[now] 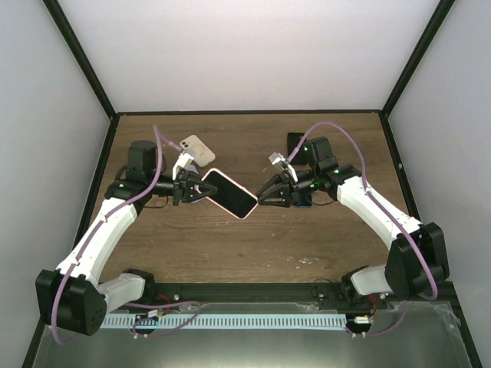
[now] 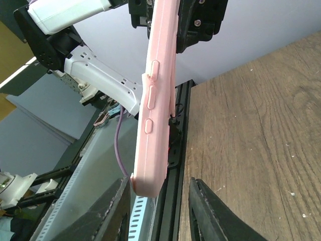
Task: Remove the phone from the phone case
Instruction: Remove the phone case from the phone.
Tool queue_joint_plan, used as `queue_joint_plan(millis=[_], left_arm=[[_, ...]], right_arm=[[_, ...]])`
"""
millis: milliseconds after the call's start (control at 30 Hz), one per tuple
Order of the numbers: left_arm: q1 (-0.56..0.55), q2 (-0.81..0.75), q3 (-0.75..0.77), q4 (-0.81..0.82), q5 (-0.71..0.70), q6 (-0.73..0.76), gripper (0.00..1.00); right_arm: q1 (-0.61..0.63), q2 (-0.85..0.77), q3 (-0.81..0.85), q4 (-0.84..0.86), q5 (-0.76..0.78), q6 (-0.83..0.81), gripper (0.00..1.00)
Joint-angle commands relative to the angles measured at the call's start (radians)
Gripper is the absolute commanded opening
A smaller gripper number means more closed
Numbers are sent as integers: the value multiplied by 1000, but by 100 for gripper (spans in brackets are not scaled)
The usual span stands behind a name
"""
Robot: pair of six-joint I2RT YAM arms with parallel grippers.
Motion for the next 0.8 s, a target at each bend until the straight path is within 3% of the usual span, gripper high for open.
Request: queue_joint_plan(millis=[0,767], left_arm=[[-5,-17,16,27,55,16,0],[-46,-52,25,86,236,-109,0]], right_arm=[[5,-8,40,-8,-1,-24,30],[-37,110,6,159,116,55,15]])
